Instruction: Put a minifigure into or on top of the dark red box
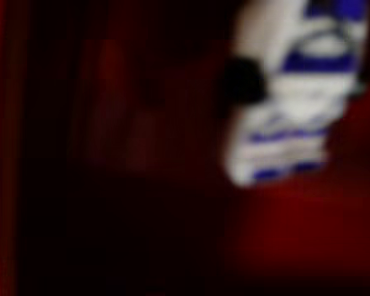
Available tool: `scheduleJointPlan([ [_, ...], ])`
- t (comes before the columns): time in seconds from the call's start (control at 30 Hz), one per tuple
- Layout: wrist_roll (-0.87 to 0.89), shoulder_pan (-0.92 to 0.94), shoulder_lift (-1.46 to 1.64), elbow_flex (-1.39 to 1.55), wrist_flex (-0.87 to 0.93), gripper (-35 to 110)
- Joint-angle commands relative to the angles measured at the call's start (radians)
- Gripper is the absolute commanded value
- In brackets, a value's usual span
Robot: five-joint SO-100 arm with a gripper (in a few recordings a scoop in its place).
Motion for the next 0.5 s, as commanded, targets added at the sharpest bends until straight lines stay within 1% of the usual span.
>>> scheduleJointPlan([
  [0.0,-0.021,-0.008,0.181,0.071,0.002,22],
  [0.1,-0.054,-0.052,0.365,0.184,0.029,21],
  [0.23,-0.064,-0.161,0.699,0.434,0.051,21],
  [0.37,-0.084,-0.364,1.019,0.641,0.064,20],
  [0.47,-0.137,-0.568,1.232,0.772,0.037,15],
])
